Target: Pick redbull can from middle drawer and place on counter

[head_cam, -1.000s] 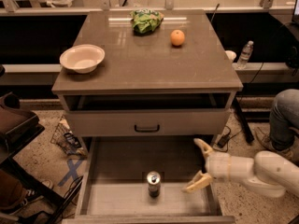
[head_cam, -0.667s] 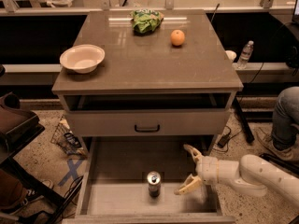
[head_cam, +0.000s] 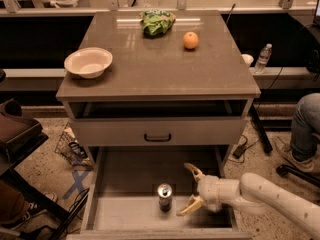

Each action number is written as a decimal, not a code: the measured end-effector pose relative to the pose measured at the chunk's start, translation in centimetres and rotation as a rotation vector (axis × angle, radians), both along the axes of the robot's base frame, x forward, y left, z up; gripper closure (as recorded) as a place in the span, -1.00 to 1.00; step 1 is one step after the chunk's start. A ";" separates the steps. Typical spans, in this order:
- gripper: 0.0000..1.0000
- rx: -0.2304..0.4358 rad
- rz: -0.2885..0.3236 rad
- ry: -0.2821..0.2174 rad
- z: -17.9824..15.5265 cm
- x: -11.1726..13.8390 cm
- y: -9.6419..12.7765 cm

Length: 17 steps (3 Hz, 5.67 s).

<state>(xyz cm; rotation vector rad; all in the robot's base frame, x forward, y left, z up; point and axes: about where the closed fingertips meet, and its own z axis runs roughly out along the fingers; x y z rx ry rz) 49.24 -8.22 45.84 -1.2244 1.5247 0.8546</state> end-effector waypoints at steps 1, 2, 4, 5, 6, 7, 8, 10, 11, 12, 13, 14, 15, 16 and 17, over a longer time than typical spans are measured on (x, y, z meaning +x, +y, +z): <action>-0.63 0.015 0.030 -0.004 -1.3 -1.0 2.1; -0.01 0.053 0.066 0.024 -1.7 -2.1 4.5; 0.91 0.114 0.127 0.076 -0.2 -3.4 7.2; 1.00 0.170 0.136 0.112 1.3 -3.7 7.4; 1.00 0.214 0.112 0.149 6.3 -3.2 5.8; 1.00 0.200 0.031 0.149 13.2 -1.8 3.1; 1.00 0.144 -0.071 0.113 21.1 0.2 -0.2; 1.00 0.078 -0.209 0.088 33.8 3.4 -5.9; 1.00 0.070 -0.301 0.084 38.5 4.9 -7.6; 1.00 0.069 -0.434 0.062 42.3 6.7 -9.4; 1.00 0.092 -0.573 -0.019 46.1 8.5 -10.1; 1.00 0.108 -0.631 -0.076 47.4 10.1 -9.7; 1.00 0.110 -0.627 -0.107 46.3 13.5 -7.4; 1.00 0.098 -0.589 -0.095 43.6 17.1 -4.2; 1.00 0.091 -0.576 -0.086 43.0 18.1 -3.3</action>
Offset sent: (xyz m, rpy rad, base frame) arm -0.0273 0.0573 -0.0248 0.0784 0.0441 0.0728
